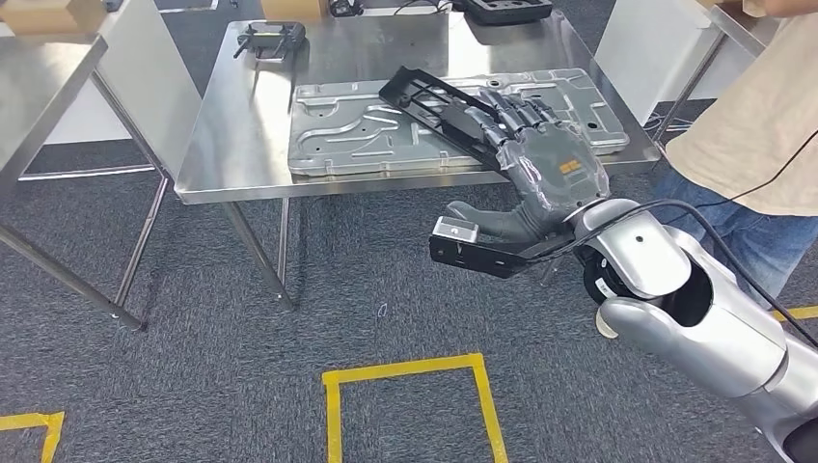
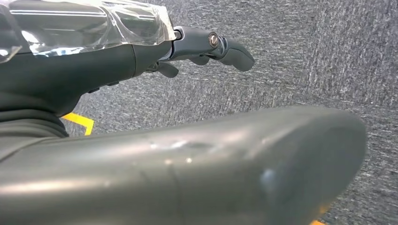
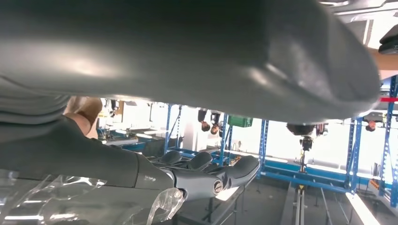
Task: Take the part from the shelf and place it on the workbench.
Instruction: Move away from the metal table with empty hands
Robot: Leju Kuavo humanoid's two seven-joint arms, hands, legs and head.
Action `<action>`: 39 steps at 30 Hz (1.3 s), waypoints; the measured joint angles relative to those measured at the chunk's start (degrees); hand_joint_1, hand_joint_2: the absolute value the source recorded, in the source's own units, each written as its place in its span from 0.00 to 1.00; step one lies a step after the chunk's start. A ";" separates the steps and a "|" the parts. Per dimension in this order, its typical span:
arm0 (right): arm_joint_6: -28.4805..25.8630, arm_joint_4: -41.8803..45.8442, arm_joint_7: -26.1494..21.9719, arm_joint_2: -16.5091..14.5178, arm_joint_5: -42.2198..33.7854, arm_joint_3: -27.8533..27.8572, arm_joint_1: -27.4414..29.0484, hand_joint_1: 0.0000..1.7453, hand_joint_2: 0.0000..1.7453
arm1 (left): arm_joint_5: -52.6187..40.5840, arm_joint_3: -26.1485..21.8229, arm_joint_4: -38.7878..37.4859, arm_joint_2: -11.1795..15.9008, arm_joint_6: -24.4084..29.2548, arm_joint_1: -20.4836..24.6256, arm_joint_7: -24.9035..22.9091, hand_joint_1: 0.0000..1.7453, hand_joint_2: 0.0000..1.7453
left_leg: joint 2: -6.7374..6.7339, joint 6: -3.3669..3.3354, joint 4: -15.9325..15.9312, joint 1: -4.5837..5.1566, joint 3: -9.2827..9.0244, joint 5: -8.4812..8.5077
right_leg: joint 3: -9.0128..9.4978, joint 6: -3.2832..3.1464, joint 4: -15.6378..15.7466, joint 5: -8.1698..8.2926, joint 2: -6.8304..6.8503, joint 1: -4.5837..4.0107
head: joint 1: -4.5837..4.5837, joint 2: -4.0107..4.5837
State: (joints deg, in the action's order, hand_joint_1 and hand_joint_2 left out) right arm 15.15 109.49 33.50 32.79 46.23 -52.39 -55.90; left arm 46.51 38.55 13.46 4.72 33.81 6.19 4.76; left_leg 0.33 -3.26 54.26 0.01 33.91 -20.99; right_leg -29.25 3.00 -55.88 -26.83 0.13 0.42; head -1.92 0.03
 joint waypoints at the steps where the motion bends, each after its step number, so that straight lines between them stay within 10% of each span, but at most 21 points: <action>1: 0.00 0.01 -0.01 -0.01 0.00 0.02 -0.03 0.00 0.00 | 0.00 0.01 0.00 0.00 0.00 0.03 0.00 0.00 0.00 | 0.00 0.31 0.06 0.03 0.26 0.31 | 0.86 -0.24 1.78 0.16 -0.06 -0.16 | -0.02 0.00; 5: 0.01 0.03 -0.02 -0.01 -0.03 0.03 -0.11 0.00 0.00 | 0.00 0.02 -0.01 -0.02 -0.03 -0.14 0.00 0.00 0.00 | 0.08 1.62 0.99 0.03 1.49 0.12 | -0.26 -1.64 2.37 1.46 0.12 -0.06 | -0.08 0.00; 9: 0.11 0.03 0.06 -0.03 -0.20 0.00 -0.09 0.00 0.00 | -0.08 0.02 0.00 -0.10 -0.09 -0.28 0.00 0.00 0.00 | 0.01 2.62 14.33 -0.46 5.83 -9.28 | -2.50 -2.65 2.46 3.39 0.44 0.18 | -0.22 0.00; 11: 0.21 0.03 0.15 -0.03 -0.40 -0.02 0.00 0.00 0.00 | -0.07 0.02 0.00 -0.10 -0.09 -0.32 0.00 0.00 0.00 | 0.00 2.94 17.81 -0.63 5.70 -9.91 | -3.78 -2.56 2.41 4.37 0.43 0.19 | -0.22 0.00; 16: 0.26 0.07 0.43 -0.01 -0.67 0.07 0.02 0.00 0.00 | -0.04 0.02 0.00 -0.09 -0.08 0.13 -0.01 0.00 0.00 | 0.10 1.99 0.69 -0.37 -5.95 -5.65 | -6.10 -1.41 2.29 6.59 0.28 0.09 | -0.17 0.00; 19: 0.27 0.09 0.57 0.01 -0.79 0.13 0.02 0.00 0.00 | 0.10 0.02 0.00 -0.10 -0.04 0.18 -0.10 0.00 0.00 | 0.14 1.08 -1.28 -0.10 -6.21 -5.17 | -6.62 -0.41 2.47 7.70 0.35 0.23 | -0.13 0.00; 21: 0.28 0.09 0.62 0.02 -0.88 0.14 0.03 0.00 0.00 | 0.16 0.01 0.00 -0.11 -0.02 0.20 -0.16 0.00 0.00 | 0.02 0.19 -1.58 -0.34 -5.46 -4.12 | -7.77 0.15 0.25 5.39 0.23 0.30 | -0.08 0.00; 25: 0.28 0.08 0.74 0.08 -1.09 0.14 0.26 0.00 0.00 | 0.17 0.01 0.00 -0.13 0.00 0.17 -0.17 0.00 0.00 | -0.07 -0.42 -1.65 -0.34 -3.27 -2.13 | -11.78 0.75 -14.28 -3.78 0.15 0.38 | 0.08 0.01; 27: 0.26 0.08 0.75 0.08 -1.20 0.13 0.38 0.00 0.00 | 0.17 0.01 0.00 -0.13 0.00 0.14 -0.17 0.00 0.00 | -0.08 -0.27 -1.55 -0.32 -2.10 -1.19 | -10.17 0.80 -15.20 -2.63 0.15 0.41 | 0.09 0.02; 32: 0.15 0.09 0.81 0.07 -1.27 0.23 0.19 0.00 0.00 | 0.17 0.01 0.00 -0.13 0.01 0.20 -0.01 0.00 0.00 | -0.05 0.91 -0.94 -0.06 -0.10 0.57 | 1.74 0.06 2.07 -0.03 -0.02 0.15 | 0.07 -0.01; 35: 0.11 0.10 0.81 0.05 -1.32 0.28 0.24 0.00 0.00 | 0.18 0.02 -0.02 -0.15 0.03 0.05 0.02 0.00 0.00 | -0.01 1.90 -0.45 -0.11 1.17 1.05 | 0.95 -1.21 2.96 0.48 0.09 0.18 | 0.01 -0.01; 39: 0.09 0.09 0.83 0.02 -1.35 0.28 0.28 0.00 0.00 | 0.20 0.03 -0.02 -0.24 0.07 -0.31 0.00 0.00 0.00 | -0.04 2.90 11.68 -0.48 5.50 -8.05 | -1.22 -2.71 3.02 2.39 0.38 0.20 | -0.15 0.01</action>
State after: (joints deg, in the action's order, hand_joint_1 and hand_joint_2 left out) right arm 15.24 109.57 34.33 32.81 44.88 -52.11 -55.62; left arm 46.71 38.58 13.44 4.48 33.88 5.87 4.76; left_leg 0.29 -0.37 65.94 -0.47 39.41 -29.04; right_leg -30.47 0.28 -52.87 -24.44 0.51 0.62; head -2.07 0.04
